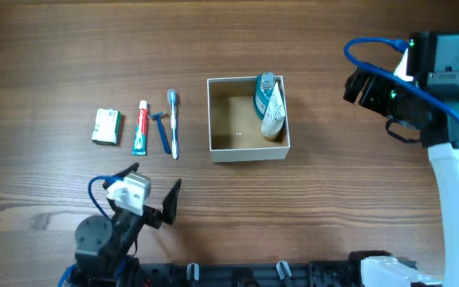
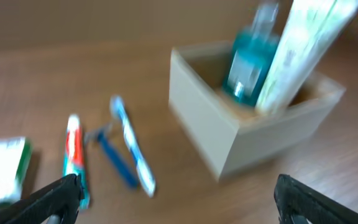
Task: Pack container
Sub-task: 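Reach the left gripper to the green soap box and grasp it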
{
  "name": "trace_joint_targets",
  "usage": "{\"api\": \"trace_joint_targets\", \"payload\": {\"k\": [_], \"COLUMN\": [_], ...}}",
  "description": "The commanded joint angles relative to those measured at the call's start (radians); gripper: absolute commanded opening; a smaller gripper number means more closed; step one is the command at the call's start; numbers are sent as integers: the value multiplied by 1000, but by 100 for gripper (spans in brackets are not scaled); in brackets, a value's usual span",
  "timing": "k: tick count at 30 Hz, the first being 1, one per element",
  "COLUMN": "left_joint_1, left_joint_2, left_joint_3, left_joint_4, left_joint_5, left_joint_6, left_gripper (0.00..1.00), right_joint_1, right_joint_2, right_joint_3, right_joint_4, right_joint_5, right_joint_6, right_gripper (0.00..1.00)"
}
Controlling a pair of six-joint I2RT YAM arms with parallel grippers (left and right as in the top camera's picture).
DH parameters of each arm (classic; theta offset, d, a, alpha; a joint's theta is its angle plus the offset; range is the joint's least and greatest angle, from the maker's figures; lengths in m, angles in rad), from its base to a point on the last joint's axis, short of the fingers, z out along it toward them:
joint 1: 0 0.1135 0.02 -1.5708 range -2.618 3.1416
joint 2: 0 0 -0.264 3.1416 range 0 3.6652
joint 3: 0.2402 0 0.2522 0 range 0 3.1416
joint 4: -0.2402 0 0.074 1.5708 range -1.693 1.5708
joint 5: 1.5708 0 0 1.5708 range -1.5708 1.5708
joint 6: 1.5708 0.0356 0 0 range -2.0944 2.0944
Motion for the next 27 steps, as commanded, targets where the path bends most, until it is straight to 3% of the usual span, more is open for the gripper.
{"api": "trace_joint_targets", "payload": {"k": [1,4,9,15,19,21,23,27], "left_joint_1": [-5,-5,-5,-5,-3,21,85,290], "left_joint_2": [24,152,566,1071,1223,1261,1296,1382], "left_joint_3": [83,187,491,946,1017,1017,1017,1017], "left_joint_4": [70,37,-148,-509,-544,-538,-547,-560], "left_joint_5": [135,135,124,-189,-218,-313,-424,-423], "left_joint_6": [-145,-147,-103,-71,-33,-133,-314,-341], "left_gripper": [100,100,100,100,100,100,100,100], "right_joint_1": [-3,-3,-3,-3,-3,-3,-3,-3], "right_joint_2": [19,21,21,21,21,21,21,21], "right_joint_3": [0,0,0,0,0,0,0,0], "right_joint_4": [-2,-2,-2,-2,-2,-2,-2,-2], "right_joint_5": [14,14,14,14,14,14,14,14], "right_joint_6": [18,18,18,18,18,18,18,18], "right_gripper": [100,100,100,100,100,100,100,100]}}
